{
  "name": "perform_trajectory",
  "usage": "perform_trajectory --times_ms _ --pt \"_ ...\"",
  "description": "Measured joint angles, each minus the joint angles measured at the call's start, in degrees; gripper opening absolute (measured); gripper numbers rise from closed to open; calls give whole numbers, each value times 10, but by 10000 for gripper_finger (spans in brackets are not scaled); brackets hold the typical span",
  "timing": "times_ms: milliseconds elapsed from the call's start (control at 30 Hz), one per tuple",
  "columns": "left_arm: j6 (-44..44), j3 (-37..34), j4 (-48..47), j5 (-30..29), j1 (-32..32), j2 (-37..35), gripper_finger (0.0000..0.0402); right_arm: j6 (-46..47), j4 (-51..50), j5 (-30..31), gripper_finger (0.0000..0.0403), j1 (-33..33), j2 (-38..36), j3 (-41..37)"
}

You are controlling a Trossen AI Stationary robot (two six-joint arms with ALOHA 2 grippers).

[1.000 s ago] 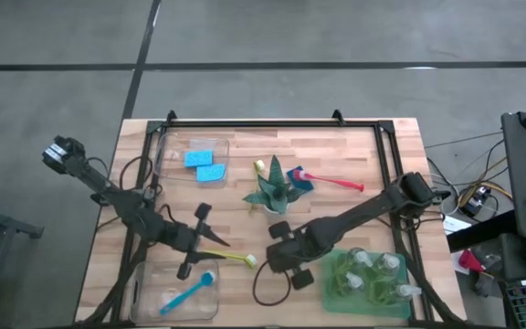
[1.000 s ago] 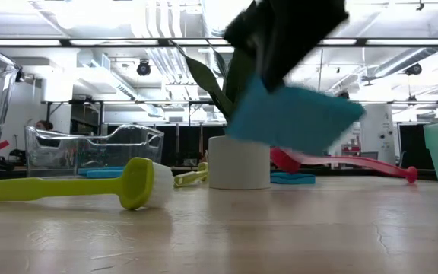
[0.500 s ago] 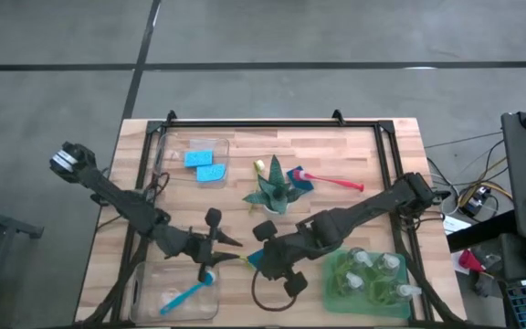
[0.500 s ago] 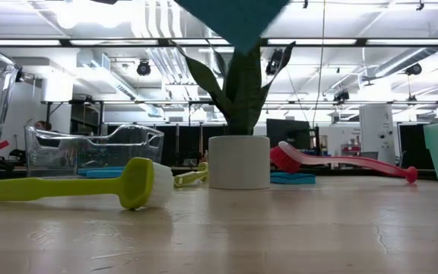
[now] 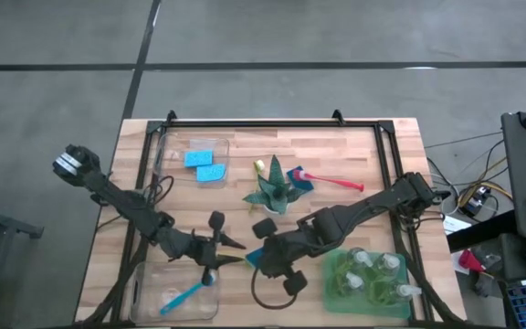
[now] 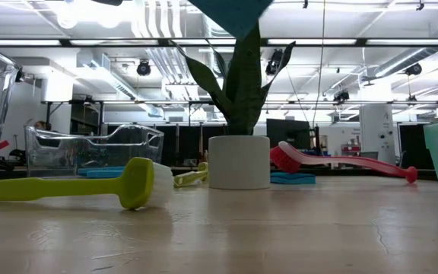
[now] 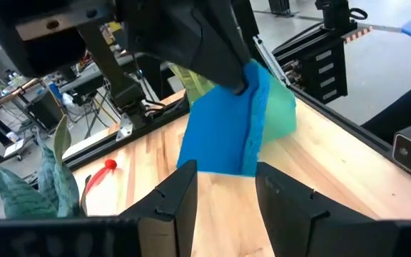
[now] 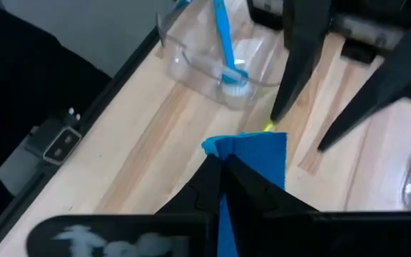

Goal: Pick & Place Kitchen Sink Supplies
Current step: Put the blue sponge into the top transparent bin

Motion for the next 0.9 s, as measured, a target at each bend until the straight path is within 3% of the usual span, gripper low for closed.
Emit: perform_trajectory --times_ms 700,900 --pt "-39 20 -8 -3 -6 20 136 -12 45 3 11 -12 0 -3" --pt "-48 21 10 -3 -5 17 80 -13 45 2 11 -16 0 -3"
